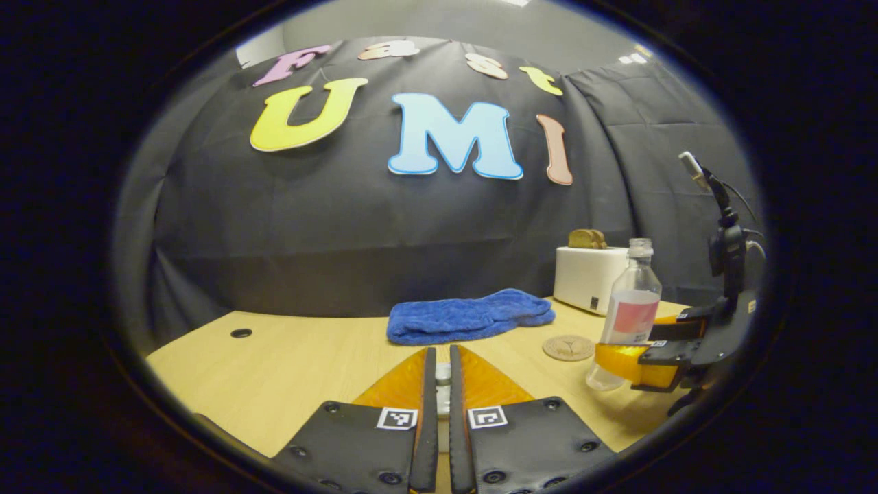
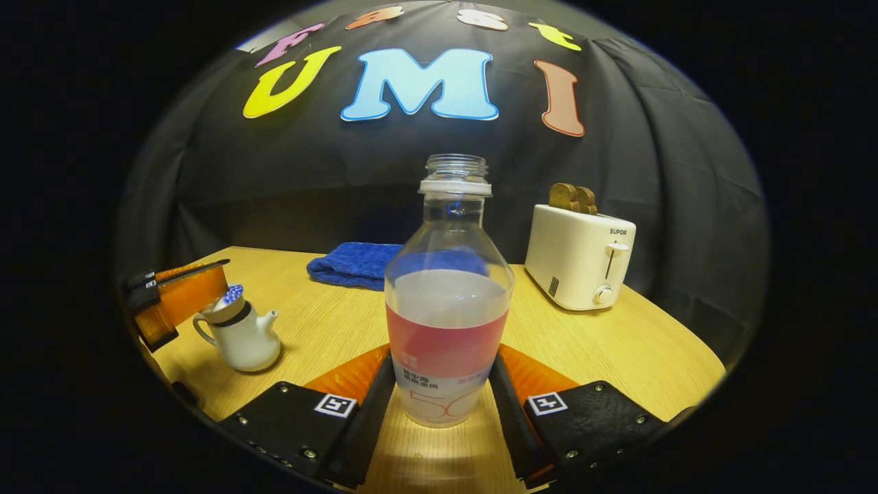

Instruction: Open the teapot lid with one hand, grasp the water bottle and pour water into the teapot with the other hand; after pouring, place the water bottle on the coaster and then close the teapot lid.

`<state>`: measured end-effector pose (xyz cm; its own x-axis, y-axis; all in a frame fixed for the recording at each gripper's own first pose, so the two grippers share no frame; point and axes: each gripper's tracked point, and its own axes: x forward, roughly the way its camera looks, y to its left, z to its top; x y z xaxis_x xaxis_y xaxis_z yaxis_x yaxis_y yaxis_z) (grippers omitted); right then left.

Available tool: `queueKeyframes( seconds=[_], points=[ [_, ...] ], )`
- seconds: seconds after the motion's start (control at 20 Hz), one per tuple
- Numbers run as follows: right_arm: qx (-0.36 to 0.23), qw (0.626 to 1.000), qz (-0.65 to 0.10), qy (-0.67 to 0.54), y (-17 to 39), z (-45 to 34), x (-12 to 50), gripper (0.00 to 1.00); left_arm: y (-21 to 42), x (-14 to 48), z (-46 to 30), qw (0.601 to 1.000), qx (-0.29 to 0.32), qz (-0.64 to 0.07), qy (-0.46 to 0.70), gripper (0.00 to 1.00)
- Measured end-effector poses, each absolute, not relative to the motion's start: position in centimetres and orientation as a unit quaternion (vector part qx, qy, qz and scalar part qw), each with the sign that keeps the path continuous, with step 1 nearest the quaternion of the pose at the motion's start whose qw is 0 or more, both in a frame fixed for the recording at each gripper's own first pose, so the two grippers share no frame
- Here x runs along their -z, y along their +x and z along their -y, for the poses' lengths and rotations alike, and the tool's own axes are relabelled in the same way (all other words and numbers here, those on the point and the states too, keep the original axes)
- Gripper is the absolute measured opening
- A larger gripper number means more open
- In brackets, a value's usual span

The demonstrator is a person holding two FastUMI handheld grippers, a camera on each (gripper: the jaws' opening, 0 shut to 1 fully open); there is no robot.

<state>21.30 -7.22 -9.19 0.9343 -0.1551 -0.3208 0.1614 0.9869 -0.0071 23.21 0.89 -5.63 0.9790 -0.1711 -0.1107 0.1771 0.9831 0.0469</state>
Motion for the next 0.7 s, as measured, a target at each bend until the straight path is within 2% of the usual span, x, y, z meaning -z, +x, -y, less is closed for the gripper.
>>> queueKeyframes(
  seconds=[0.05,0.1,0.45,0.55,0.6,0.7],
  points=[
    [0.081,0.983,-0.162,0.011,21.2,7.3,9.2,0.76,23.1,5.2,-1.0,0.995,0.087,-0.048,0.025,0.17],
    [0.086,0.983,-0.159,0.015,21.1,7.5,9.0,0.76,23.0,4.8,-1.1,0.995,0.086,-0.043,0.022,0.12],
    [0.071,0.985,-0.157,0.013,21.0,7.2,9.0,0.76,22.5,3.2,-4.2,0.998,0.064,-0.027,0.009,0.16],
    [0.075,0.986,-0.149,-0.004,20.9,7.2,8.7,0.76,22.6,3.1,-5.8,0.998,0.05,-0.026,0.006,0.13],
    [0.076,0.987,-0.144,-0.019,20.8,7.1,8.4,0.75,22.6,3.0,-6.6,0.999,0.043,-0.025,0.004,0.16],
    [0.081,0.986,-0.137,-0.042,20.8,6.9,8.1,0.75,22.7,2.8,-7.8,0.999,0.034,-0.02,-0.002,0.16]
  ],
)
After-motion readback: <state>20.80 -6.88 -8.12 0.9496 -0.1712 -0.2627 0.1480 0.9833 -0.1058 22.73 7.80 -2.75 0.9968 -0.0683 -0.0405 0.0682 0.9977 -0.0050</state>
